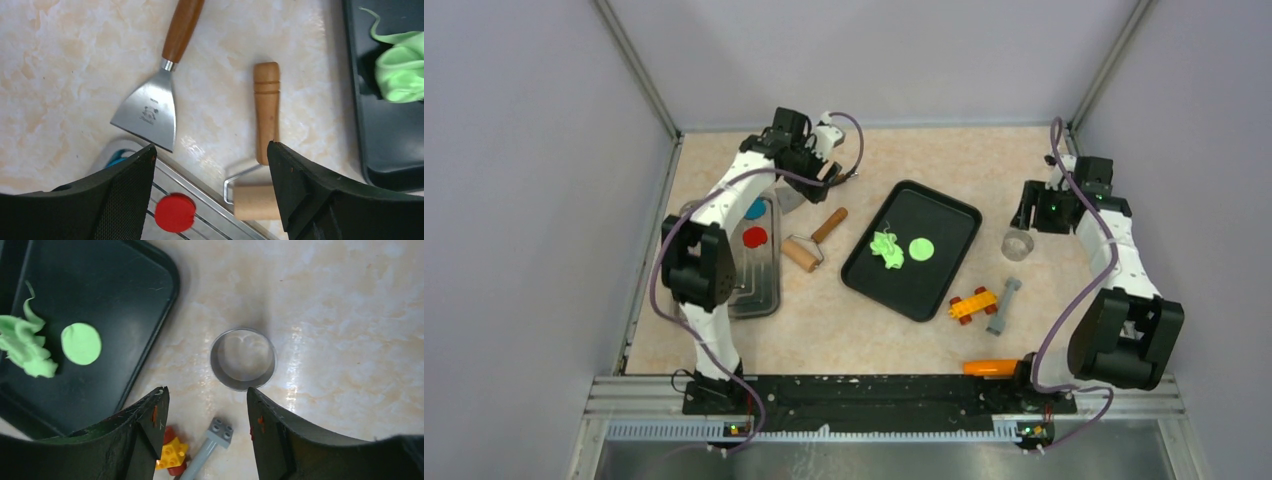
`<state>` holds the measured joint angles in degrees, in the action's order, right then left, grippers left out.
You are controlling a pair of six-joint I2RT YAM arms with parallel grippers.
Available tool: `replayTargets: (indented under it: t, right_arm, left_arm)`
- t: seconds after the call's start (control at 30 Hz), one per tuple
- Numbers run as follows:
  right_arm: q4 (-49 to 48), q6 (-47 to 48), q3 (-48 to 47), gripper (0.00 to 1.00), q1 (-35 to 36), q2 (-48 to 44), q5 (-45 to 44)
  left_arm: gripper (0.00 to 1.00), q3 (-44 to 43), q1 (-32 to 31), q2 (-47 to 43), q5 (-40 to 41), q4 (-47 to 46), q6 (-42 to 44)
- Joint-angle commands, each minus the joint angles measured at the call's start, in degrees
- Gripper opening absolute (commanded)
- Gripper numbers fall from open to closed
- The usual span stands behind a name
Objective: Roll out the dumpling wrappers from the dough
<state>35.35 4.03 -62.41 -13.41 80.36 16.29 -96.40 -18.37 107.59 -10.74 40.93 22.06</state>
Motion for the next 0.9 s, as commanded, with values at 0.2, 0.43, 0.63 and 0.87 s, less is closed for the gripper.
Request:
replayTargets:
  t: [0.2, 0.43, 0.63, 0.87]
  right_arm:
    - [4.85, 2.64, -0.34, 0.60, -0.57, -5.14, 13.37]
    - [8.06, 4.07, 1.20, 0.60, -0.57, -7.46, 13.50]
    - [10.55, 5.29, 1.50, 0.60, -0.56, -9.39, 13.50]
    - [10.23, 4.44, 0.87, 0.60, -0.57, -8.80, 14.21]
  left_arm:
    - [0.85, -26.17, 1.73, 21.53, -3.56, 9.56, 20.39]
    - [0.82, -36.77, 2.31, 32.87, -4.48, 10.45, 26.68]
    - [0.72, -38.15, 3.63, 36.90, -6.44, 12.53, 28.14]
    - [0.50, -38.15, 3.87, 38.60, -7.16, 19.06, 31.02]
